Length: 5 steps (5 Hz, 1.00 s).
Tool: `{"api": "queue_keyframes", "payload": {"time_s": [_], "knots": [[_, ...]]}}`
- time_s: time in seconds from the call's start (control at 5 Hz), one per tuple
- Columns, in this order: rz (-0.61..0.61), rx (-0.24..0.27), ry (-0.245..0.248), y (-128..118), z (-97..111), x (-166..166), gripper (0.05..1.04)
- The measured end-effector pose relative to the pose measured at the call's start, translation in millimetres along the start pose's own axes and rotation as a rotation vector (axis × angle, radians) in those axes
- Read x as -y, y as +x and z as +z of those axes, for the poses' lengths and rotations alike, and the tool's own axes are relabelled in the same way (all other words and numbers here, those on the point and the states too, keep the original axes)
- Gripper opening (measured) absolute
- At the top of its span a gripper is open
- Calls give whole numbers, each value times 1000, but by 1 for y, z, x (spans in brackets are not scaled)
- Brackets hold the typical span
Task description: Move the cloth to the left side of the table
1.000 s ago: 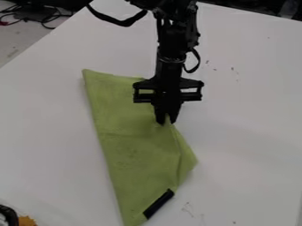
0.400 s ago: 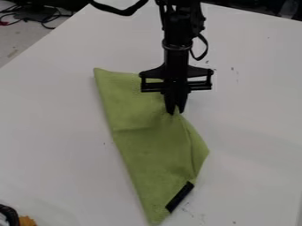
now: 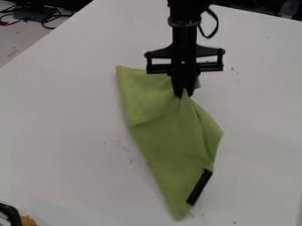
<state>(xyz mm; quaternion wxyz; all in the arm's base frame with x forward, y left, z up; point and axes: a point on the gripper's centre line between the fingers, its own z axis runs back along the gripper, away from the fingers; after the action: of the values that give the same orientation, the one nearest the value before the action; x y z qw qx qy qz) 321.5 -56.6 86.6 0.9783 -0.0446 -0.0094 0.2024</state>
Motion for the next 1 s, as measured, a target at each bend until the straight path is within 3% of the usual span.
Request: {"api": "queue_keyframes", "payload": {"time_s": [0.2, 0.4, 0.6, 0.8, 1.0], "knots": [[9, 54, -57, -6, 21, -22, 62], [7, 89, -179, -9, 35, -47, 62], [6, 70, -236, -10, 26, -76, 62], [-15, 62, -267, -6, 17, -100, 62], [-1, 38, -257, -3, 8, -124, 62]]}}
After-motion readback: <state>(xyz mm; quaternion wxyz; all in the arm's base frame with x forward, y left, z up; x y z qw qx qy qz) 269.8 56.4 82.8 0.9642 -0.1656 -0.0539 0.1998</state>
